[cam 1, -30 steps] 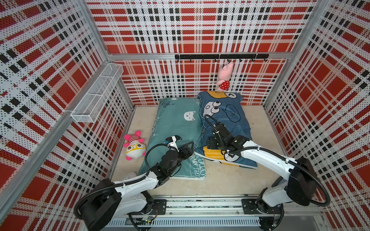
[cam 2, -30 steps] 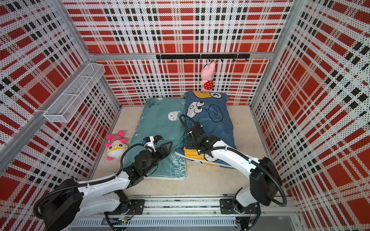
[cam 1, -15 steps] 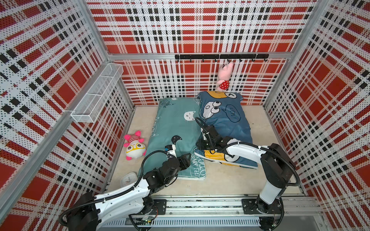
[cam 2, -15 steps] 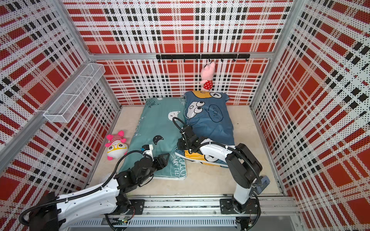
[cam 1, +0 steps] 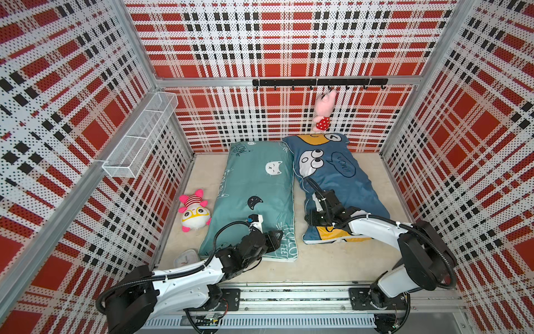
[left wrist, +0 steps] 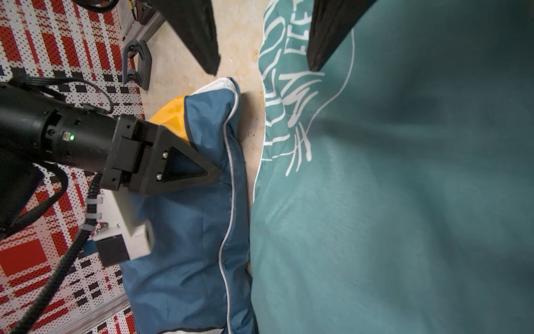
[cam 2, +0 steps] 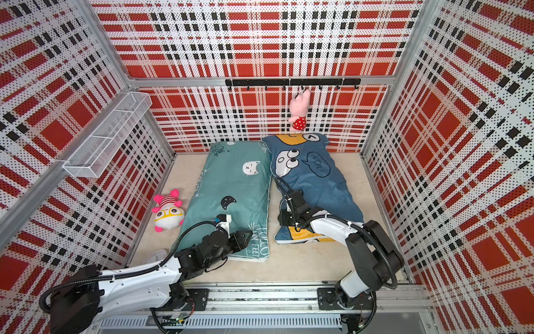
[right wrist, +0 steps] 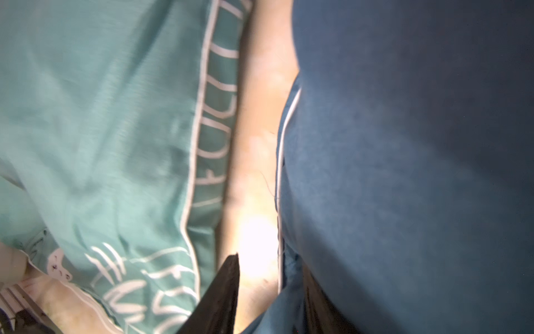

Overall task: Zip up pillowcases
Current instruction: Adjust the pillowcase at the center of the board, then pick up the pillowcase from the center of the board.

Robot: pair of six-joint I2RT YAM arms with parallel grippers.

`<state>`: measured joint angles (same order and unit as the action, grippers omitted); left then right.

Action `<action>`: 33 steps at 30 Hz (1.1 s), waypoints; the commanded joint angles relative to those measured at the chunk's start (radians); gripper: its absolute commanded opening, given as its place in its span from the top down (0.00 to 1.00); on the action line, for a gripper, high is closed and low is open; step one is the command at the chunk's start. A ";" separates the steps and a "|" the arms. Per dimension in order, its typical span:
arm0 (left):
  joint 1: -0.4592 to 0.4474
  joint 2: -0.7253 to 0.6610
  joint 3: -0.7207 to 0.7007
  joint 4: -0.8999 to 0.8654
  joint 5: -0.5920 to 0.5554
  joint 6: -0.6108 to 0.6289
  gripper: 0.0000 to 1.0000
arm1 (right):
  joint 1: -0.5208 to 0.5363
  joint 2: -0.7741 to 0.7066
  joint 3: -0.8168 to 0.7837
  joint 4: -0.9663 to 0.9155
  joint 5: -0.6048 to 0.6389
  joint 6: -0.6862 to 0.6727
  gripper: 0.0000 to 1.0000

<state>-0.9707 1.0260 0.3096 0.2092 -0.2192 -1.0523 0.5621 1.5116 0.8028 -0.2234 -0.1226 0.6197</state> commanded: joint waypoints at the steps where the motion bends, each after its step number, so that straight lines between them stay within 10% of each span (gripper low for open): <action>1: -0.002 0.023 -0.023 0.104 0.036 -0.024 0.48 | -0.054 -0.086 -0.040 -0.110 -0.003 -0.092 0.56; 9: 0.053 0.051 -0.113 0.289 0.108 -0.066 0.52 | 0.031 -0.210 -0.169 -0.016 -0.340 -0.085 0.40; 22: 0.163 0.109 -0.144 0.398 0.151 -0.050 0.55 | 0.158 -0.005 -0.231 0.342 -0.398 0.077 0.17; 33: 0.218 0.149 -0.179 0.513 0.074 -0.092 0.55 | 0.235 0.127 -0.245 0.539 -0.420 0.184 0.17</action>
<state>-0.7670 1.1572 0.1371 0.6472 -0.1188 -1.1351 0.7799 1.6115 0.5892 0.2573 -0.5350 0.7483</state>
